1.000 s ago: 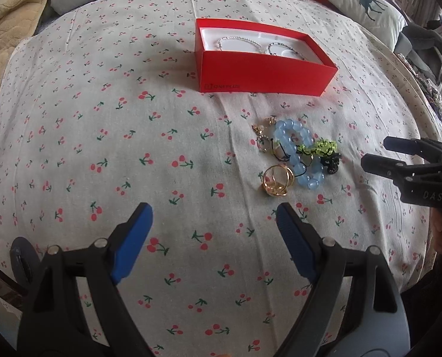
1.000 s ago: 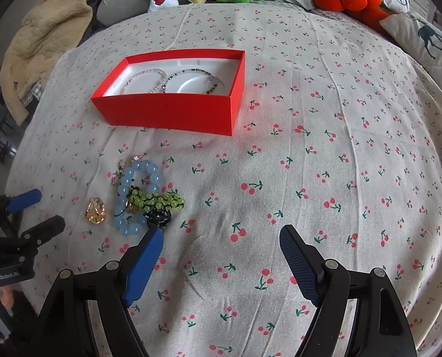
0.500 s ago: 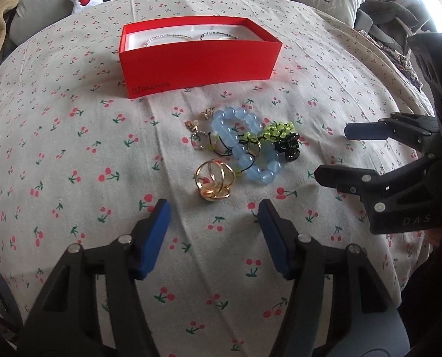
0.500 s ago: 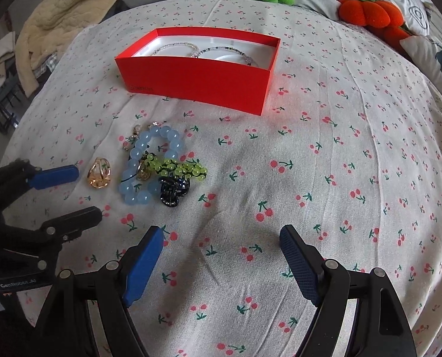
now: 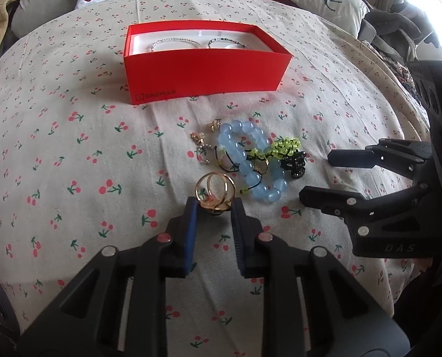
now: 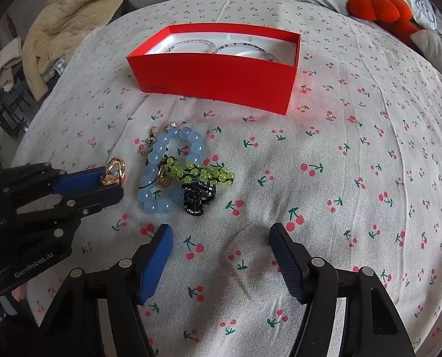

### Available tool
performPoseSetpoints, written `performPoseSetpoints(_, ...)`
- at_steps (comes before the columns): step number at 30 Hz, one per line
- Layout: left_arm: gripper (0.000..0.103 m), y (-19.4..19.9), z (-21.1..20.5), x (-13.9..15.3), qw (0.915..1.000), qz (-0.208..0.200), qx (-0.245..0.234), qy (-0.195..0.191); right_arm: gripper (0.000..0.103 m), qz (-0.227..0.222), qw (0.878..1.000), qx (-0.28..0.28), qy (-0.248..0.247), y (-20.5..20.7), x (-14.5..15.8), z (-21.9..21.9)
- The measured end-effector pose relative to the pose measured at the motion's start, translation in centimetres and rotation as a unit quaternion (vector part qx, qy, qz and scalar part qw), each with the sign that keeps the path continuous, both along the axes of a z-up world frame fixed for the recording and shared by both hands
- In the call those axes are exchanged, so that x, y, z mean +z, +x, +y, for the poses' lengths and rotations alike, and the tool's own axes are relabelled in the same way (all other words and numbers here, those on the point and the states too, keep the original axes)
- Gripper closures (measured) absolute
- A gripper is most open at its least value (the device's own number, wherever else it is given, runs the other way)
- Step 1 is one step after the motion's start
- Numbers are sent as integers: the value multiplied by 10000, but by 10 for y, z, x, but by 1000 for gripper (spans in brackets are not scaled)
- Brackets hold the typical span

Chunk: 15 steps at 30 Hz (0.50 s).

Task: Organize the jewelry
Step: 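Lift the gold rings with the left tool while the right tool grasps the black hair clip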

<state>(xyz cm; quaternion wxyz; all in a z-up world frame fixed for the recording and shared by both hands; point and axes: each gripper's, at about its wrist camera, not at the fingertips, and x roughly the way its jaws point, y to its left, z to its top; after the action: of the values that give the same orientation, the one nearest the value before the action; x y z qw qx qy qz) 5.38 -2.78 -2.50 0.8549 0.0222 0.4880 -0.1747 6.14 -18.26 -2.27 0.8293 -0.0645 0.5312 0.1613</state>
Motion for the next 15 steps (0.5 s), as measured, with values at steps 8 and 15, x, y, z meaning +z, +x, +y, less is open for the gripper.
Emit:
performPoseSetpoints(8, 79, -3, 4, 2, 9999, 0, 102, 35, 59, 39, 9997, -104, 223, 9, 0, 6)
performPoseSetpoints(15, 79, -3, 6, 1, 9998, 46, 173, 69, 77, -12, 9994, -65, 345, 17, -2, 15)
